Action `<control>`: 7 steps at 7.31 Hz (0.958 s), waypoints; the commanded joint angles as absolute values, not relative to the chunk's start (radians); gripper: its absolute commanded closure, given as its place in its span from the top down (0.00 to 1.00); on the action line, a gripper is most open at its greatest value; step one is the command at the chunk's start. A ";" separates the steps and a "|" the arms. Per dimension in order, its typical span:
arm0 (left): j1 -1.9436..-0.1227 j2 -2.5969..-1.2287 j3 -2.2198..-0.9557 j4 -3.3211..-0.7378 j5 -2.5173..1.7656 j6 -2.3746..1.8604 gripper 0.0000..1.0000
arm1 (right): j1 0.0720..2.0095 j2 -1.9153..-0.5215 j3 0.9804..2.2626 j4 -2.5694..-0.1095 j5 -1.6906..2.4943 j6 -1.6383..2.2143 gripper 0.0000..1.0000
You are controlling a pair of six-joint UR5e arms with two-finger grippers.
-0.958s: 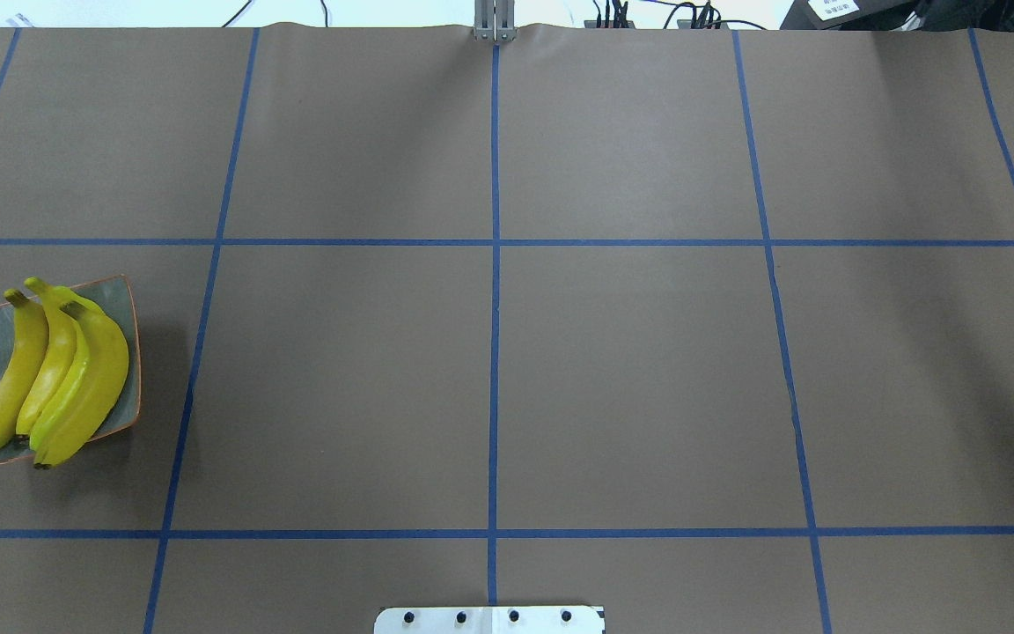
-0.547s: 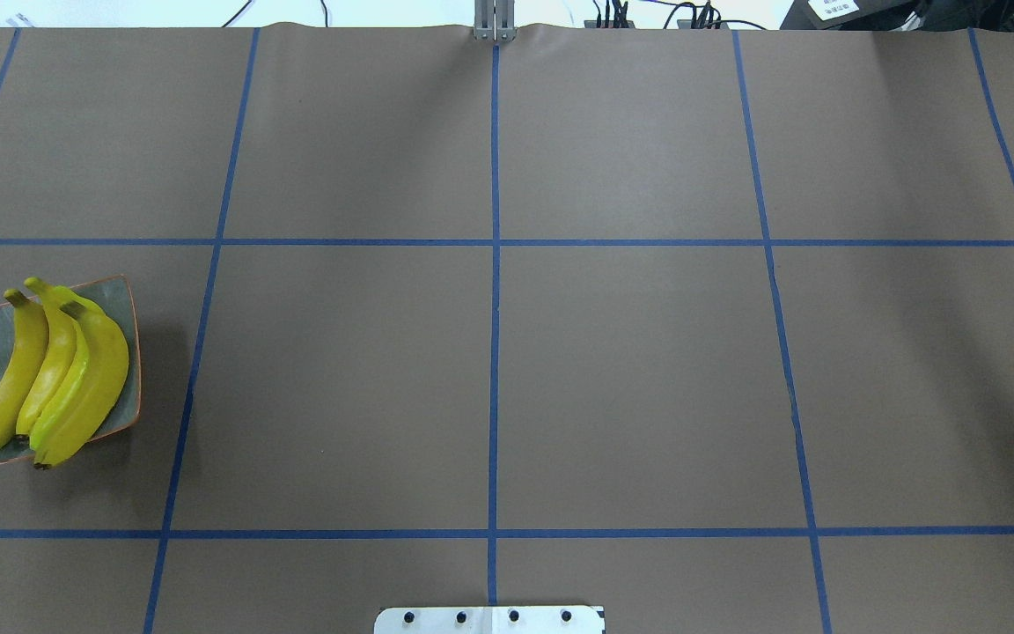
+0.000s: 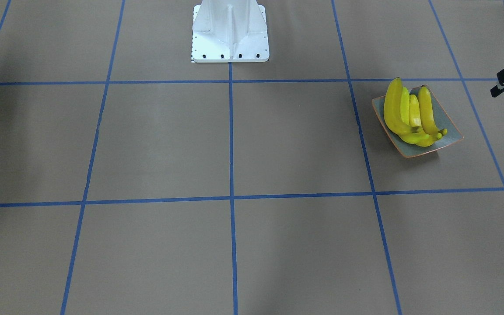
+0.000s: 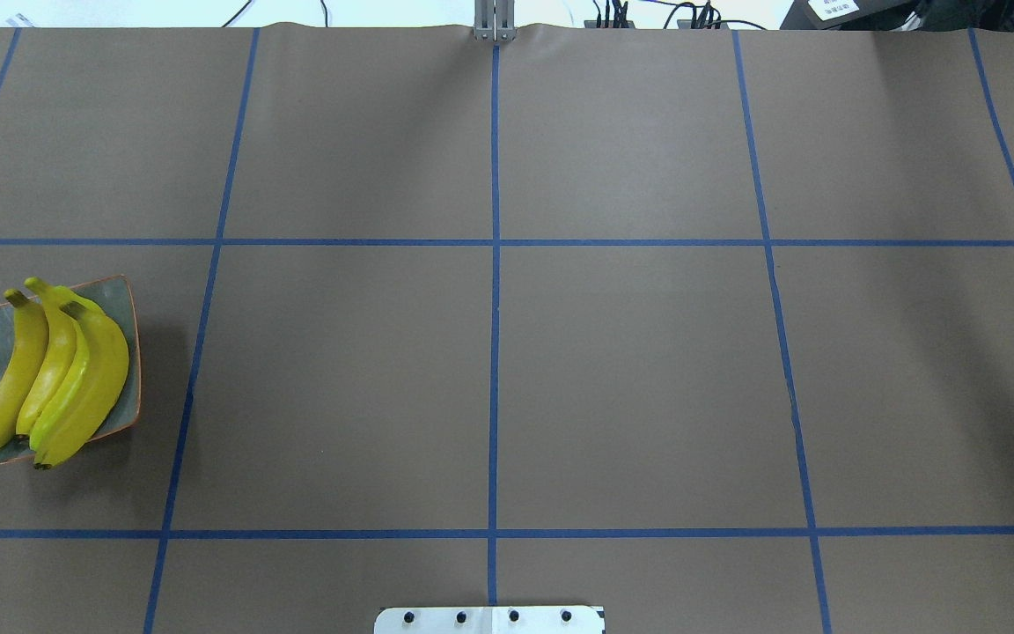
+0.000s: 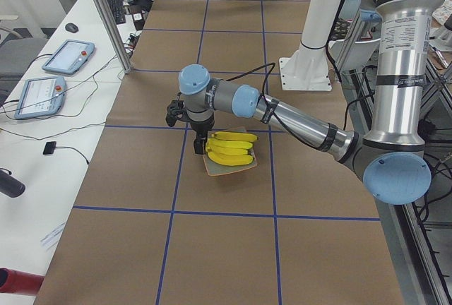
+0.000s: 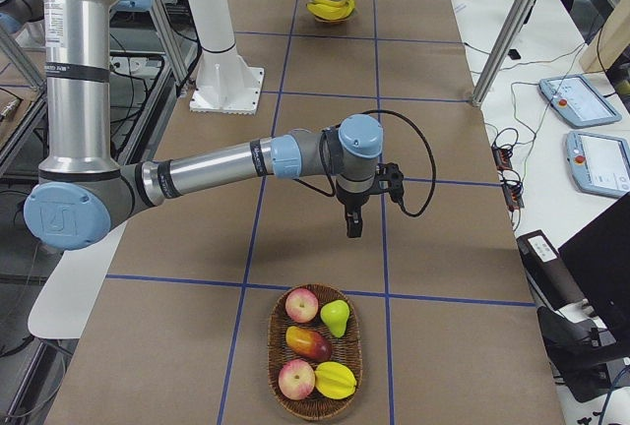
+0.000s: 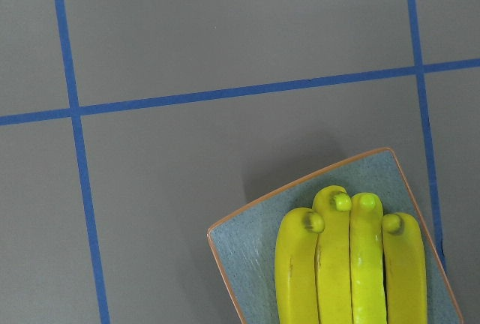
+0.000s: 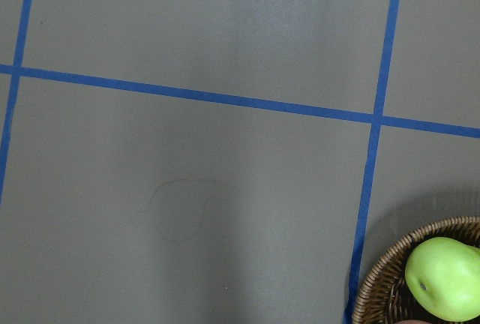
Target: Transfer all bananas from basket to plate
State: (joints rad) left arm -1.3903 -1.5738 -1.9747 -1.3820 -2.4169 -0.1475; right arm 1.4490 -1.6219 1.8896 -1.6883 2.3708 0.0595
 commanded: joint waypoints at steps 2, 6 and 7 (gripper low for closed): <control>-1.426 -1.574 -1.976 -1.382 -2.422 -0.150 1.00 | 1.448 -1.620 1.878 -1.687 2.373 0.061 1.00; -1.425 -1.536 -1.986 -1.382 -2.363 -0.147 1.00 | 1.448 -1.618 1.876 -1.686 2.376 0.060 1.00; -1.422 -1.536 -1.982 -1.381 -2.353 -0.149 1.00 | 1.448 -1.618 1.872 -1.686 2.375 0.063 1.00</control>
State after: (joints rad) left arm -1.4243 -1.5426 -1.9846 -1.3820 -2.3743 -0.1481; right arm 1.4481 -1.6178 1.8740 -1.6859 2.3758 0.0605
